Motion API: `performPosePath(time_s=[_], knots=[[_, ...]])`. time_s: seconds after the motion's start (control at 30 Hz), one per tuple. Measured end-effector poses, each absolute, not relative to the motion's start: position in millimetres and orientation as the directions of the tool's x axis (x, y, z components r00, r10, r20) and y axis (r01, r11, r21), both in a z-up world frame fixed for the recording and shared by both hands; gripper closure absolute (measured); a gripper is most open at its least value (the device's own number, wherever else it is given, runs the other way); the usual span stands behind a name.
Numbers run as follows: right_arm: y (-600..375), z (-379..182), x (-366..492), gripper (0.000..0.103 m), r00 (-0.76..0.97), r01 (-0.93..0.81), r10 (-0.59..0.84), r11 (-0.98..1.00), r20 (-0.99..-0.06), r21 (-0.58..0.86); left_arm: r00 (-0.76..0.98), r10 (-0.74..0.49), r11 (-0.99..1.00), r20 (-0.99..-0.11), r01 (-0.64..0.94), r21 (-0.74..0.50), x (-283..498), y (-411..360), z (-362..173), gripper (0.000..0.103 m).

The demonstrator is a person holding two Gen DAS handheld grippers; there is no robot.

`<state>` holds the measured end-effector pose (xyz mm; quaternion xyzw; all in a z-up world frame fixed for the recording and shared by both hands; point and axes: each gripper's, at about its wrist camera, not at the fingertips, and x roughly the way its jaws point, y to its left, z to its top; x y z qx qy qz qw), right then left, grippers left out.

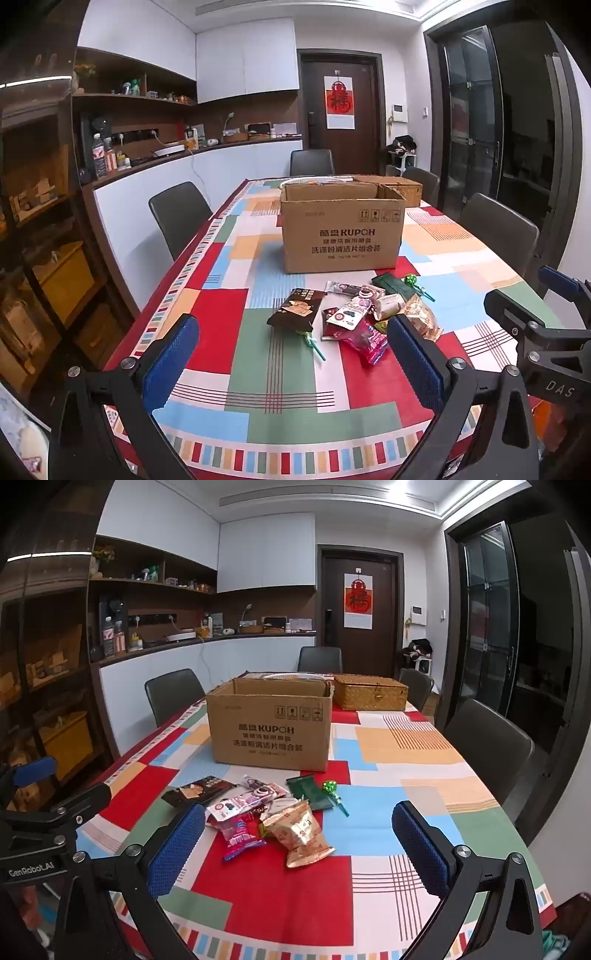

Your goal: Organize snacks

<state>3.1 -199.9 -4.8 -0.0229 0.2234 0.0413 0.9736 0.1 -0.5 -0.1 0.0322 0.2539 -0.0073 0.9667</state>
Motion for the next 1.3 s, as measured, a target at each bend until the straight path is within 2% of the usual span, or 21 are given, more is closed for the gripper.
performPosePath(time_s=[1.3], knots=[[-197.5,-3.4,-1.5,0.001,0.898,-0.114,0.093,0.993,-0.43,-0.023,0.883,-0.013,0.998,-0.469,0.041,0.05,-11.8,-0.8,7.5,0.0]])
